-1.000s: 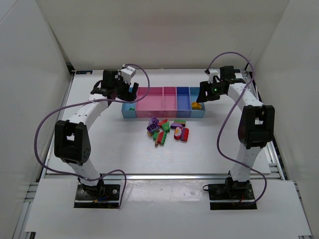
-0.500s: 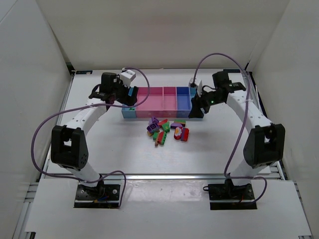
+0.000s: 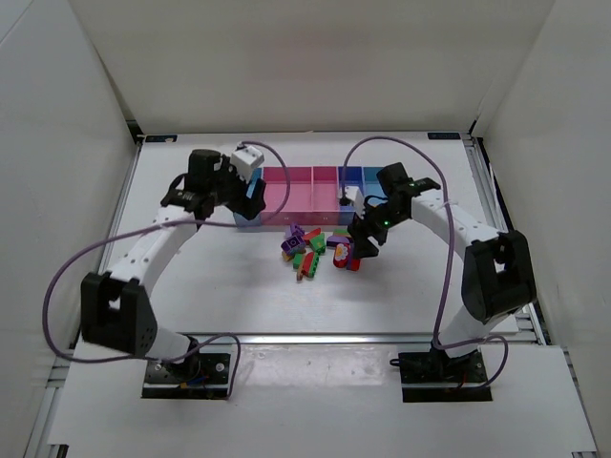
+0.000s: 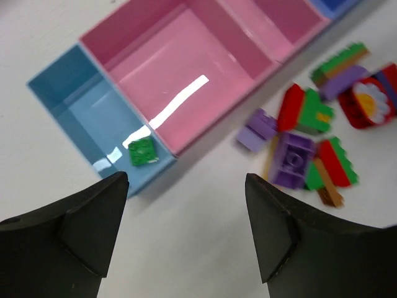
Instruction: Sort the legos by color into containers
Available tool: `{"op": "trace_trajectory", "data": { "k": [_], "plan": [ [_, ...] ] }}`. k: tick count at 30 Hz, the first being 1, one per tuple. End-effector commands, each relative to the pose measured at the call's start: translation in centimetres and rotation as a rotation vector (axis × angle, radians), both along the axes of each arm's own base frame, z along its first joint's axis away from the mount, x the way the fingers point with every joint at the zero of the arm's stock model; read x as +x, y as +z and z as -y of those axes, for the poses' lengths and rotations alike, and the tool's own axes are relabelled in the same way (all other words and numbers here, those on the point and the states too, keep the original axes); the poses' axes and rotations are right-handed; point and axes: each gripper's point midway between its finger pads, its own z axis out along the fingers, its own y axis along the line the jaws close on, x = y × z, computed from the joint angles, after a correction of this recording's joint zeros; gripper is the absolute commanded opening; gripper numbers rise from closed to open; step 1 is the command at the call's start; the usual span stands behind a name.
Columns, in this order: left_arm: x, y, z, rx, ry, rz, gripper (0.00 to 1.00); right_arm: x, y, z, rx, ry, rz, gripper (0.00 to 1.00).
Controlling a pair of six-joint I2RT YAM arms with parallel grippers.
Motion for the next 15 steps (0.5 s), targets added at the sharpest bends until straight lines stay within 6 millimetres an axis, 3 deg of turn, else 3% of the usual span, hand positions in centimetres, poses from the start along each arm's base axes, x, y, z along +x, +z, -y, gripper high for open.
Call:
{"op": "trace_trajectory", "data": {
  "k": [1, 5, 9, 14, 15],
  "plan": [
    [-6.3, 3.4, 3.1, -0.038, -0.175, 0.066, 0.85, 3.6, 0.6, 0.3, -0.007, -0.154, 0.062, 0.72],
    [-10.7, 2.1, 4.2, -0.008, -0.2, -0.022, 0.7, 5.6, 0.9, 1.6, -0.026, -0.309, 0.064, 0.71],
    [-12.7, 1.1, 5.0, -0.003, -0.184, -0.11, 0.52, 7.4, 1.6, 3.2, -0.006, -0.519, 0.009, 0.69],
    [-13.9, -0.7, 6.5, 0.003, -0.147, -0.215, 0.51, 8.8, 2.2, 5.7, 0.018, -0.65, -0.008, 0.66],
    [-13.9, -1.7, 6.6, 0.026, -0.136, -0.238, 0.56, 8.5, 2.2, 5.9, 0.017, -0.648, -0.003, 0.66]
  ]
}}
